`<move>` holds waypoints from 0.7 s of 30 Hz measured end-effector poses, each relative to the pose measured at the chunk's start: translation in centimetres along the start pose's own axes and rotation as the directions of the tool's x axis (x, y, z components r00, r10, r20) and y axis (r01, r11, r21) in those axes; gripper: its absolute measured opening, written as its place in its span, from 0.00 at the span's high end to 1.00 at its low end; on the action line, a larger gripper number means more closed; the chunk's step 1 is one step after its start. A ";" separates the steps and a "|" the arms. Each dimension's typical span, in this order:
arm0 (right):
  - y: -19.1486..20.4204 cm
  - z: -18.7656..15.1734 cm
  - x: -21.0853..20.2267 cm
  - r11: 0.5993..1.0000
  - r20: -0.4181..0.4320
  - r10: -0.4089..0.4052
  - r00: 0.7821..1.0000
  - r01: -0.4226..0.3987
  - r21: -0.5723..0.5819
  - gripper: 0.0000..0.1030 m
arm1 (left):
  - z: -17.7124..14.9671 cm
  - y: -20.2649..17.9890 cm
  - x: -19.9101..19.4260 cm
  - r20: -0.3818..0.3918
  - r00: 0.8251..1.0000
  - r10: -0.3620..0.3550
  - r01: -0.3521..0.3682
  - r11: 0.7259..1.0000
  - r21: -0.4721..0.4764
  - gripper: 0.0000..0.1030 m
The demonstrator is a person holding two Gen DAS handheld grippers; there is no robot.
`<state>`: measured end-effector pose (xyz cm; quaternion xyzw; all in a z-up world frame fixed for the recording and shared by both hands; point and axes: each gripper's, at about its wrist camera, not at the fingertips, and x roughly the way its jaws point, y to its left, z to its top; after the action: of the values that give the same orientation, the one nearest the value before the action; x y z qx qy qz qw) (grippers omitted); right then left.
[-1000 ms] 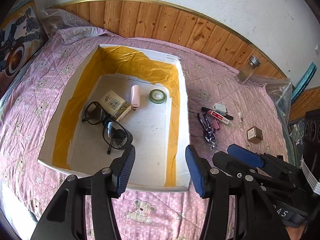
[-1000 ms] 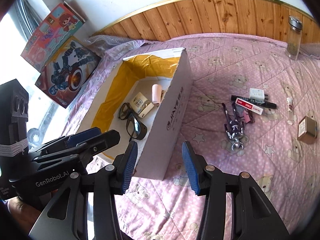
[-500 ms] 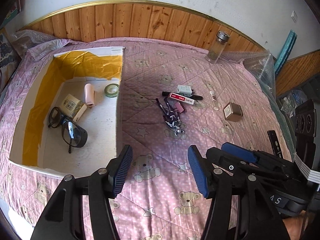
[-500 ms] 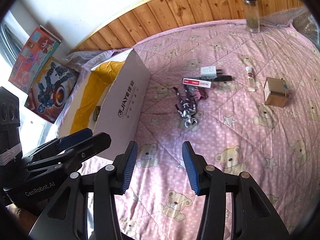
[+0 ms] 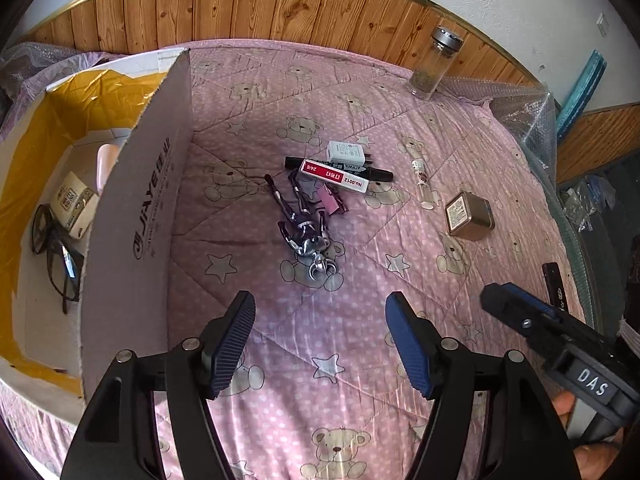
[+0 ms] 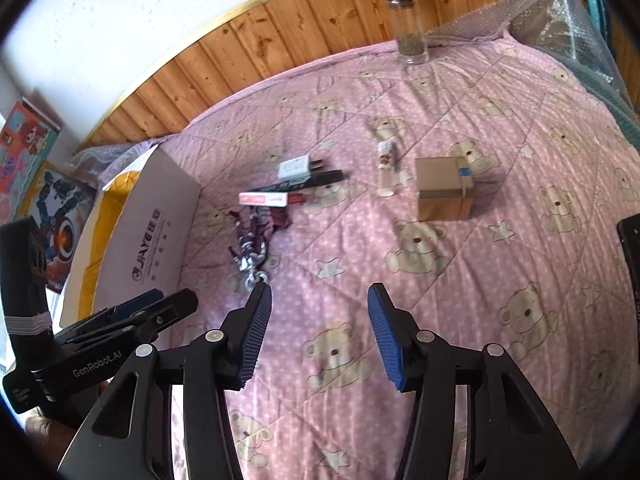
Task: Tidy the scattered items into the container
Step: 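Grasp the gold metal tin with the right tool while the left moves over the purple figure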
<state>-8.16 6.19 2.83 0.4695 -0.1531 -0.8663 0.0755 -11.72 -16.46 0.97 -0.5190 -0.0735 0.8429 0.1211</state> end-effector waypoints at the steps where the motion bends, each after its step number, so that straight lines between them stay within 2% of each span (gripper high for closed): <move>1: -0.6 0.5 0.1 1.000 0.007 -0.017 1.000 0.017 0.006 0.46 | 0.3 0.1 0.7 -0.004 1.000 0.001 -0.001 1.000 -0.004 0.33; 9: -3.8 4.4 2.4 0.986 0.028 -0.165 0.986 0.166 -0.021 0.43 | 2.1 1.0 5.8 -0.047 0.999 0.009 -0.011 0.999 -0.052 0.33; 19: -5.3 7.2 7.7 0.959 -0.011 -0.268 0.963 0.265 -0.104 0.42 | 2.9 2.4 10.1 -0.074 0.997 0.011 -0.018 0.995 -0.098 0.33; 21: -5.5 7.4 8.6 0.953 -0.019 -0.283 0.959 0.279 -0.116 0.42 | 3.1 2.3 10.1 -0.040 0.999 0.004 -0.007 0.996 -0.087 0.24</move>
<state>-19.00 10.45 -1.98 0.4967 -0.0343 -0.8670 -0.0197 -19.13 -15.77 -6.91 -0.5409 -0.1063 0.8287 0.0974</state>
